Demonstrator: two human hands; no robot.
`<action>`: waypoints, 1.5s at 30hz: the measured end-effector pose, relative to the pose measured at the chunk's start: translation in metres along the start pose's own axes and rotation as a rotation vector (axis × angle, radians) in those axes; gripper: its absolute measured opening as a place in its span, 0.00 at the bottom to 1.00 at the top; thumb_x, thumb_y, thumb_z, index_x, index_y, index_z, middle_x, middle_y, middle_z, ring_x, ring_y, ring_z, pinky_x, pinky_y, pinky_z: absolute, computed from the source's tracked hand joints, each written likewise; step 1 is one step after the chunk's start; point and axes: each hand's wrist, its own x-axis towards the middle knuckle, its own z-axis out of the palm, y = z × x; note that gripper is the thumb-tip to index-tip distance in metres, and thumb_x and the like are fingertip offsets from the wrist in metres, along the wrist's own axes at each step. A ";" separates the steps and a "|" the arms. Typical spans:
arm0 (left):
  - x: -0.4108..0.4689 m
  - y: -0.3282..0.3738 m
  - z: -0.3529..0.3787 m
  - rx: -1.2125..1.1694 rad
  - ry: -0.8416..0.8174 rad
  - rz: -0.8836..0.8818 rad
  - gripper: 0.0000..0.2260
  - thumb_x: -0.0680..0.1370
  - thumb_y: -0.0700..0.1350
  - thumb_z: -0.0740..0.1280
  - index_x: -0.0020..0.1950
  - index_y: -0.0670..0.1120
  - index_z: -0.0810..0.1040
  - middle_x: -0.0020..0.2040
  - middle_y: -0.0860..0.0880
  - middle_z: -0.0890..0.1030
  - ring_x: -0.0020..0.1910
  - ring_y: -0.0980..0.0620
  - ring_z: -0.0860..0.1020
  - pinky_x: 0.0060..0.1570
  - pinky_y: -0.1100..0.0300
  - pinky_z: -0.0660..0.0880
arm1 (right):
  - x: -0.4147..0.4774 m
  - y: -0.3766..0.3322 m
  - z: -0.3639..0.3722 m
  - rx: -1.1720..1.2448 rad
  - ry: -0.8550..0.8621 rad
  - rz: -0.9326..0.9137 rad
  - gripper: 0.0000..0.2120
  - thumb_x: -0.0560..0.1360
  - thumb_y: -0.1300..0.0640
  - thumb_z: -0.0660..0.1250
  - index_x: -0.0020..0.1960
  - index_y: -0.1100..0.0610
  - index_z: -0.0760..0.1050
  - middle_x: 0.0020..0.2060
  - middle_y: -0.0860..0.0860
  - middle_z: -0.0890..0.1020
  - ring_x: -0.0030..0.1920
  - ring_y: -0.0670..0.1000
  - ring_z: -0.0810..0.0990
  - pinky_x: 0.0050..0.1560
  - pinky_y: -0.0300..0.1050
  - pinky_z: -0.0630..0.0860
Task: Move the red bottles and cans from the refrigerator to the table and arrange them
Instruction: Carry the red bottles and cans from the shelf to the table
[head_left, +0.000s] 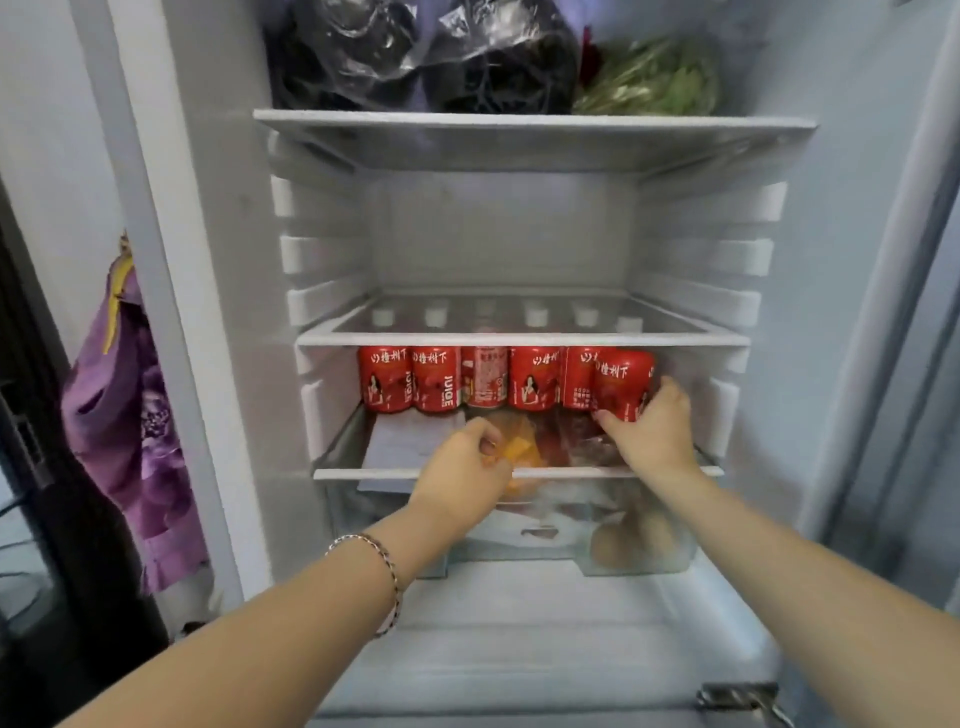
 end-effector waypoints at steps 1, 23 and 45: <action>0.008 -0.001 0.004 -0.023 0.007 -0.008 0.09 0.75 0.41 0.65 0.54 0.49 0.73 0.50 0.50 0.77 0.47 0.50 0.77 0.50 0.53 0.78 | 0.017 0.003 0.003 0.006 -0.002 0.033 0.36 0.66 0.56 0.76 0.67 0.67 0.64 0.62 0.62 0.71 0.62 0.60 0.73 0.65 0.53 0.70; 0.053 -0.019 -0.006 -0.312 0.333 0.007 0.40 0.63 0.42 0.79 0.68 0.50 0.61 0.57 0.52 0.72 0.54 0.53 0.74 0.52 0.62 0.72 | 0.019 -0.023 0.039 0.148 -0.280 -0.150 0.18 0.77 0.47 0.63 0.59 0.58 0.76 0.55 0.53 0.79 0.60 0.54 0.75 0.56 0.43 0.71; 0.060 -0.035 -0.004 -0.317 0.406 0.025 0.41 0.66 0.43 0.77 0.71 0.52 0.56 0.59 0.57 0.66 0.57 0.57 0.68 0.53 0.60 0.70 | 0.068 -0.010 0.106 -0.313 -0.147 0.184 0.45 0.58 0.28 0.69 0.65 0.56 0.69 0.70 0.61 0.59 0.69 0.64 0.62 0.70 0.58 0.60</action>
